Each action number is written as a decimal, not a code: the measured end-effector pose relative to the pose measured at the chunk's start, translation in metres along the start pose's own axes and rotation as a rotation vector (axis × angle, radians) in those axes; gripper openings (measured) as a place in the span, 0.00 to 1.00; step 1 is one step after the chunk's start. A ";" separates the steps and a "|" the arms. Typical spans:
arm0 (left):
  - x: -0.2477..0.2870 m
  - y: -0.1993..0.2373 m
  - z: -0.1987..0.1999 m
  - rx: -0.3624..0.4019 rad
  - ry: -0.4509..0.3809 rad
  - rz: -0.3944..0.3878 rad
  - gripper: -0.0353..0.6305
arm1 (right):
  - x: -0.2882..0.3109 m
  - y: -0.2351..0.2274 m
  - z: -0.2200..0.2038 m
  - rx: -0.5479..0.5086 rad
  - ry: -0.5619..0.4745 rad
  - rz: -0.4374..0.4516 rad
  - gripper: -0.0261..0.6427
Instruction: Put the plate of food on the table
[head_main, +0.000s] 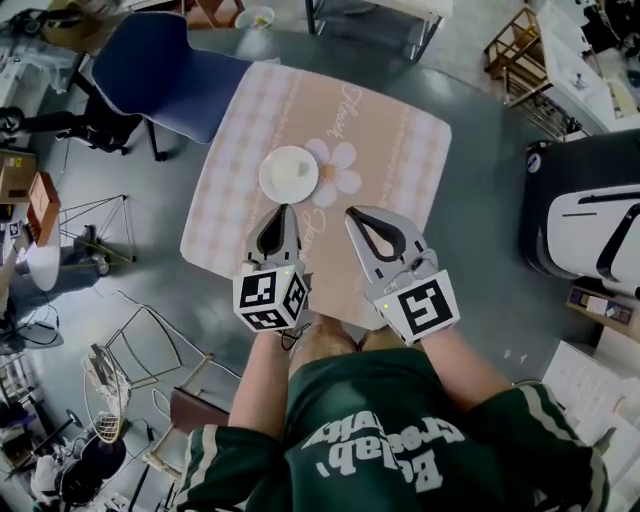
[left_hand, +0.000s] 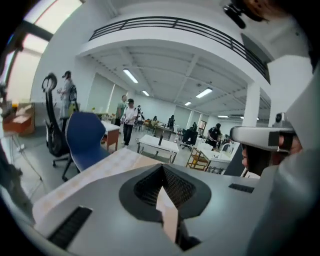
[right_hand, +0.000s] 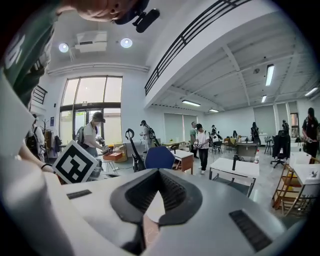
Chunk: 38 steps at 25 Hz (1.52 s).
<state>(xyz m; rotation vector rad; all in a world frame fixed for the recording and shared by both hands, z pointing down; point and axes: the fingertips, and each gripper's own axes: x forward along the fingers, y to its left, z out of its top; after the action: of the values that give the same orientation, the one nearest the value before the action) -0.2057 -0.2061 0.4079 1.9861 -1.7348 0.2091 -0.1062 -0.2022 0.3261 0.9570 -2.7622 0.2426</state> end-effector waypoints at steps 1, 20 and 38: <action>-0.007 -0.009 0.010 0.072 -0.019 0.003 0.07 | -0.005 0.002 0.003 0.004 -0.003 0.021 0.06; -0.119 -0.159 0.068 0.500 -0.241 0.049 0.07 | -0.123 0.006 0.046 -0.164 -0.164 0.171 0.06; -0.149 -0.214 0.057 0.561 -0.273 0.115 0.07 | -0.174 0.011 0.049 -0.194 -0.211 0.273 0.06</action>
<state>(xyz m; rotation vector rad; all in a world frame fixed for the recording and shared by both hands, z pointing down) -0.0377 -0.0846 0.2401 2.3924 -2.1424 0.5351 0.0134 -0.1014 0.2349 0.5875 -3.0366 -0.0912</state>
